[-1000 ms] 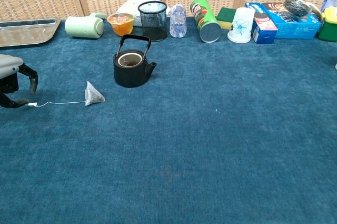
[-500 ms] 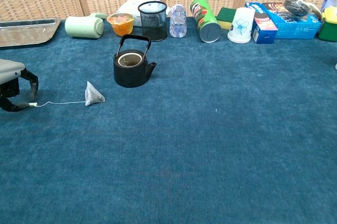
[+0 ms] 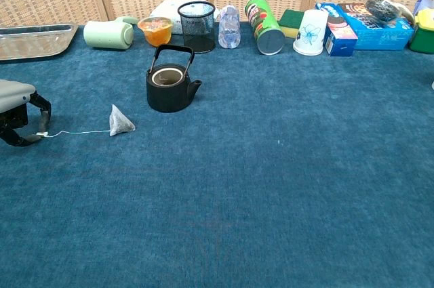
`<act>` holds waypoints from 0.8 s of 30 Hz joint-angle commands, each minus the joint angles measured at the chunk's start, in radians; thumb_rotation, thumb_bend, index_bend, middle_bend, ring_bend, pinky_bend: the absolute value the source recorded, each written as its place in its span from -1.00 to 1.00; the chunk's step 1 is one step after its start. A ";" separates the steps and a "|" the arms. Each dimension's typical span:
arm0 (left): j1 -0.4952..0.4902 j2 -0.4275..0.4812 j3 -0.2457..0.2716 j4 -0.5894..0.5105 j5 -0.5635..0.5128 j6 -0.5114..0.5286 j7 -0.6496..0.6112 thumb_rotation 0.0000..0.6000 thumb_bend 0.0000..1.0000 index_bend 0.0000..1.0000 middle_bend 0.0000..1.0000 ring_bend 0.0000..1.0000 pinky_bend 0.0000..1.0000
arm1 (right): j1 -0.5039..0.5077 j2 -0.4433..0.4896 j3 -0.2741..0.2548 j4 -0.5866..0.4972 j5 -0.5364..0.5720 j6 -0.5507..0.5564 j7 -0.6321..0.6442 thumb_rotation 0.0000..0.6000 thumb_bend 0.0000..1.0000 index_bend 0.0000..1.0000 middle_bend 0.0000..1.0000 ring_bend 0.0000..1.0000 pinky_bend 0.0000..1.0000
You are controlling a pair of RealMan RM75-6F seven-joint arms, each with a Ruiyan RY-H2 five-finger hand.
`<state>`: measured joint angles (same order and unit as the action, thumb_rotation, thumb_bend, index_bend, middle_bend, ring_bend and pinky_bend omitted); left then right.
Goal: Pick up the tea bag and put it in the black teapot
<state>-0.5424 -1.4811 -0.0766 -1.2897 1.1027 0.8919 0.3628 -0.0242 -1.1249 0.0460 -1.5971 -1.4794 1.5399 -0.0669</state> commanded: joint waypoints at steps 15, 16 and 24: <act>-0.006 -0.002 0.004 0.001 -0.018 -0.003 0.000 1.00 -0.17 0.08 1.00 0.95 0.74 | -0.010 -0.002 0.000 0.005 0.006 0.007 0.007 1.00 -0.57 -0.01 -0.02 -0.07 -0.27; -0.007 -0.002 0.004 0.001 -0.019 -0.004 0.000 1.00 -0.16 0.09 1.00 0.95 0.74 | -0.010 -0.003 0.000 0.006 0.007 0.007 0.007 1.00 -0.58 -0.01 -0.02 -0.07 -0.27; -0.015 -0.004 0.006 0.005 -0.031 -0.013 0.009 1.00 -0.12 0.09 1.00 0.95 0.75 | -0.017 -0.003 -0.001 0.008 0.009 0.013 0.009 1.00 -0.58 -0.01 -0.02 -0.07 -0.27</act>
<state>-0.5568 -1.4852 -0.0709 -1.2853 1.0714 0.8787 0.3714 -0.0414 -1.1281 0.0450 -1.5892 -1.4705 1.5525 -0.0583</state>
